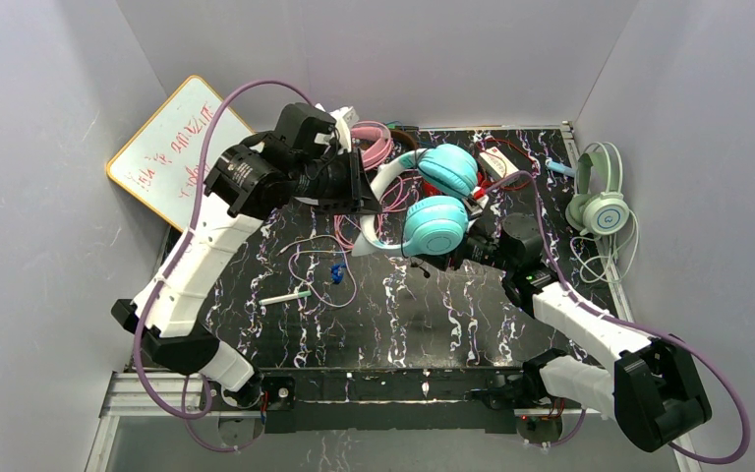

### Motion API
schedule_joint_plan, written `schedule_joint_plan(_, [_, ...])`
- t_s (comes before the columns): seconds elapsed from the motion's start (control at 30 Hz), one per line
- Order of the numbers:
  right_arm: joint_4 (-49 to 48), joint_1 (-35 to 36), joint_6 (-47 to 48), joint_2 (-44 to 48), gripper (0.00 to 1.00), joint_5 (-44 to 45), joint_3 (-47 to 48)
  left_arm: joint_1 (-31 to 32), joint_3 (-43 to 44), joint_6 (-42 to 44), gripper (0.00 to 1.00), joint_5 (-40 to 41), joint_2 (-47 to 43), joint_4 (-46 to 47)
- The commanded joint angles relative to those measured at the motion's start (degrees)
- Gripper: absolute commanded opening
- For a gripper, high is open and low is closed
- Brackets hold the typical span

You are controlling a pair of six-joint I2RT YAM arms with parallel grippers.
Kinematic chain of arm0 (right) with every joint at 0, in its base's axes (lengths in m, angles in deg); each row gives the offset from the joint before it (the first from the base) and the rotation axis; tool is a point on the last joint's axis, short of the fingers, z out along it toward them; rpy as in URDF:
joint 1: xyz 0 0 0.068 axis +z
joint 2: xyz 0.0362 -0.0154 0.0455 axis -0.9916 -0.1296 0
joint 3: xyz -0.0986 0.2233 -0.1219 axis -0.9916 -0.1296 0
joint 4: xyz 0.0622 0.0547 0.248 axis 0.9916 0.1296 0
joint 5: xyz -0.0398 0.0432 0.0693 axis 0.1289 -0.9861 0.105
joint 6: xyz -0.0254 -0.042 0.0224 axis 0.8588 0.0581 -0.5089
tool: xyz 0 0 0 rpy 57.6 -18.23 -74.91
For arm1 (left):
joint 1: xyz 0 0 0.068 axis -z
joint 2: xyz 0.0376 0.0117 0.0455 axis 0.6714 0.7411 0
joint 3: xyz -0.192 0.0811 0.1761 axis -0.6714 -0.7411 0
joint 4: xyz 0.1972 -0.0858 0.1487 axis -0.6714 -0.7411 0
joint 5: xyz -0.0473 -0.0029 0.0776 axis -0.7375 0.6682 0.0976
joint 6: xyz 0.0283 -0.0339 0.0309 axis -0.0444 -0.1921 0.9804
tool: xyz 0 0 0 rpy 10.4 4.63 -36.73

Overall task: Wrap the headphones
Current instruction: Wrap the headphones cable around the headphones.

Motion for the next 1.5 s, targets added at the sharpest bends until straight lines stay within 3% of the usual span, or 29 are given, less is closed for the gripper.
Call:
schedule_joint_plan(0.0, [-3.7,0.0,0.8,0.9,0.42,-2.0,-0.4,-0.2,5.0,-0.5,0.00,-0.2,-2.2,-1.1])
schedule_joint_plan(0.33, [-0.2,-0.2,3.3,4.1,0.50,0.7,-1.5,-0.2,8.7,1.8,0.00,3.1,-1.1,-6.3])
schedule_joint_plan(0.57, [3.4,-0.3,5.5,8.1,0.78,1.0,-2.4,-0.1,10.3,2.9,0.00,5.1,-0.5,-9.3])
schedule_joint_plan(0.87, [10.9,-0.3,7.7,13.3,0.92,6.5,-2.5,-0.2,11.0,4.4,0.00,5.6,-1.2,-10.0])
schedule_joint_plan(0.97, [11.4,-0.3,8.9,14.0,0.98,2.6,-2.6,-0.2,11.6,4.4,0.00,5.3,-0.8,-10.3])
schedule_joint_plan(1.1, [7.1,-0.2,7.3,11.3,0.99,-7.8,-2.1,-0.1,11.9,4.3,0.00,5.0,-0.8,-9.9])
schedule_joint_plan(1.47, [2.0,-0.2,8.7,2.4,0.99,0.6,2.8,-0.2,14.8,4.0,0.00,4.2,0.3,-8.6])
